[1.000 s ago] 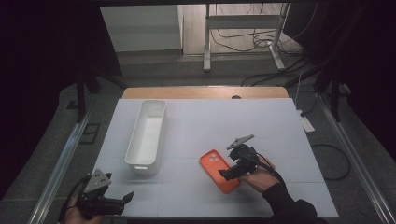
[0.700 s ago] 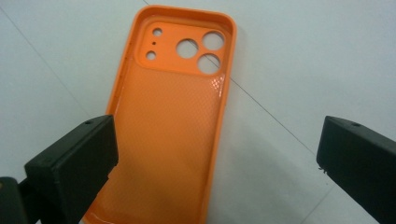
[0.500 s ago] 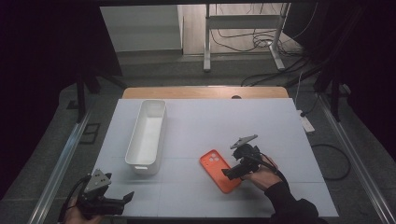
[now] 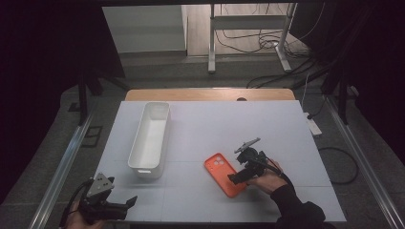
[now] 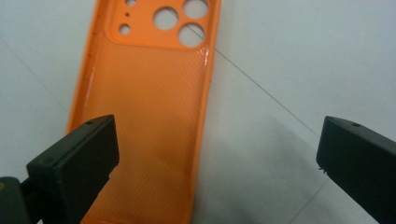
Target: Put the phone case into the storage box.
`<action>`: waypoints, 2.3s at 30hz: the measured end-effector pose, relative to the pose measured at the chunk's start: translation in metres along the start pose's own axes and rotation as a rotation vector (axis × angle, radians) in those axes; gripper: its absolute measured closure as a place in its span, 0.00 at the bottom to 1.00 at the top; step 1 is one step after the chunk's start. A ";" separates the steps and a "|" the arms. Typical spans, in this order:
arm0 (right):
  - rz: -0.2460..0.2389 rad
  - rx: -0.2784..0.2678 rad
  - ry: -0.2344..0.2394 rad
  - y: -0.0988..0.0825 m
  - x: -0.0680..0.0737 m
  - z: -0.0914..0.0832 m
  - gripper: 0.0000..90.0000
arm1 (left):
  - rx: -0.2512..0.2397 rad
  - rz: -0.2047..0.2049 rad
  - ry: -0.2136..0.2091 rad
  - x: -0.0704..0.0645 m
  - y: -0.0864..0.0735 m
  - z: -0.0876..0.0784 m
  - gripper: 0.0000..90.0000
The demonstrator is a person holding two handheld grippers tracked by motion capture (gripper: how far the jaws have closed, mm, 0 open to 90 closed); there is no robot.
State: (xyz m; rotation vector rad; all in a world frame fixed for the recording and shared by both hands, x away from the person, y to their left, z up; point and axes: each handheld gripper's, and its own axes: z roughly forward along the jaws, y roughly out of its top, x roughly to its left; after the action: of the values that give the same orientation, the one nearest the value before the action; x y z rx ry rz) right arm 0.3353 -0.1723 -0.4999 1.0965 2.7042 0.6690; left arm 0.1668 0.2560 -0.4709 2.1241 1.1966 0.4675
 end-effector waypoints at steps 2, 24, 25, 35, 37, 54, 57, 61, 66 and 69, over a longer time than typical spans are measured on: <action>0.015 0.028 -0.015 0.000 -0.001 0.004 0.00 | 0.000 0.000 0.000 0.000 0.000 0.000 0.01; -0.024 0.058 -0.015 -0.002 -0.006 0.001 0.52 | 0.006 0.002 0.000 0.000 0.000 0.001 0.01; -0.021 0.063 -0.008 -0.002 -0.007 0.001 0.57 | 0.006 0.001 0.000 0.000 0.000 0.001 0.01; 0.002 0.097 0.078 0.002 -0.004 0.000 0.96 | 0.002 -0.011 -0.022 0.002 0.000 0.000 0.01; 0.012 0.103 0.078 0.003 -0.004 0.000 0.97 | 0.006 -0.004 -0.019 0.002 0.000 0.001 0.02; 0.013 0.079 0.073 0.004 0.002 -0.003 0.99 | 0.017 0.016 -0.066 0.001 0.002 0.002 0.01; 0.010 0.062 0.075 0.004 0.001 -0.006 0.99 | 0.016 0.011 -0.080 0.002 0.002 0.002 0.01; 0.017 0.033 0.077 0.004 -0.001 -0.012 0.99 | 0.028 0.022 -0.073 0.001 0.003 0.003 0.00; 0.021 -0.003 0.083 0.003 -0.004 -0.020 0.99 | 0.026 0.028 -0.063 0.000 0.004 0.003 0.00; 0.024 -0.018 0.086 0.003 -0.005 -0.024 0.99 | 0.021 0.018 -0.064 0.000 0.004 0.002 0.00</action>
State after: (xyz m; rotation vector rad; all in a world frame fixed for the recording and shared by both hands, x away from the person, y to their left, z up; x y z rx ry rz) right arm 0.3335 -0.1822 -0.4775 1.1222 2.7545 0.7593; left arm 0.1706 0.2534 -0.4698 2.1531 1.1517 0.3939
